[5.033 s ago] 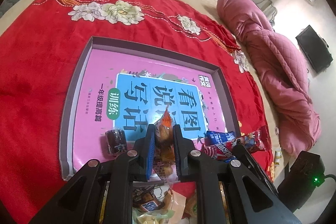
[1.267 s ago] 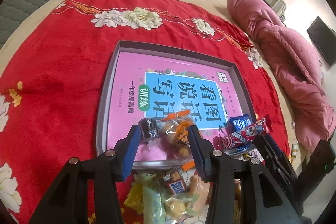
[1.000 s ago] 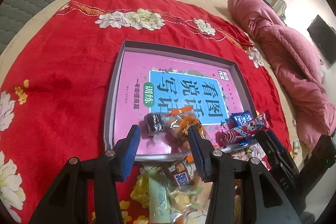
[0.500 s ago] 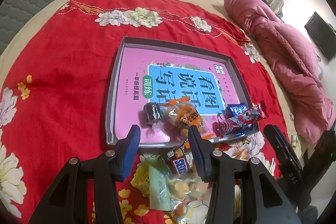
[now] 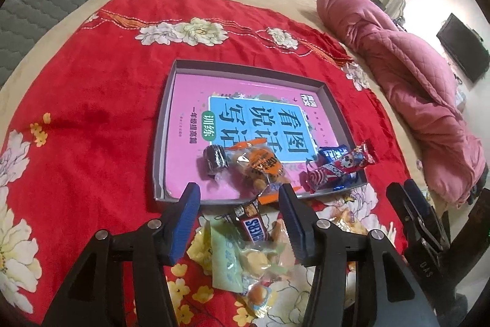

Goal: Organize snacks
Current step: 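Withdraw both open grippers from the box back toward the snack pile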

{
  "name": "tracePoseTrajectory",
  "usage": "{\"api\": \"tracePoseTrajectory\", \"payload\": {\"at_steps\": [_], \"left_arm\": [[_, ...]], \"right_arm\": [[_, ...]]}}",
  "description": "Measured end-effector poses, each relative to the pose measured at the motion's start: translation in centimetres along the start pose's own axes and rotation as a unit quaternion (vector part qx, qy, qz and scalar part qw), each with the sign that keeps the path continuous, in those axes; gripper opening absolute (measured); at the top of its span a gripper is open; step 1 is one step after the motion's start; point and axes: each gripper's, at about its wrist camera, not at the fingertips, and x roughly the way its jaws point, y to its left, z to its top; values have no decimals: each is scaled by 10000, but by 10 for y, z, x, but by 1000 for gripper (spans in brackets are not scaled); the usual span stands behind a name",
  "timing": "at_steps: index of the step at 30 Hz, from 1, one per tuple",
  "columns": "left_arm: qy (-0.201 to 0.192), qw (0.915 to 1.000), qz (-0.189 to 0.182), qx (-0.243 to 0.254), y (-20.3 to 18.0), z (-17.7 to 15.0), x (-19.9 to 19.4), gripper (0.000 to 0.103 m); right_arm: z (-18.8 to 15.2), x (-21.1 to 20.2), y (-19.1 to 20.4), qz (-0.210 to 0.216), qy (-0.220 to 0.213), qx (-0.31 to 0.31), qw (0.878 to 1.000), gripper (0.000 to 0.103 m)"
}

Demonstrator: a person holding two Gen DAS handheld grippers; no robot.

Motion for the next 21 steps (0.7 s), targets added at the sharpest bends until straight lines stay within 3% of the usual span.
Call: {"api": "tracePoseTrajectory", "payload": {"at_steps": [5, 21], "left_arm": [[51, 9999, -102, -47, -1, -4, -3, 56], [231, 9996, -169, -61, -3, -18, -5, 56]], "right_arm": [[0, -13, 11, -115, -81, -150, 9998, 92], [-4, -33, -5, -362, 70, 4, 9993, 92]]}}
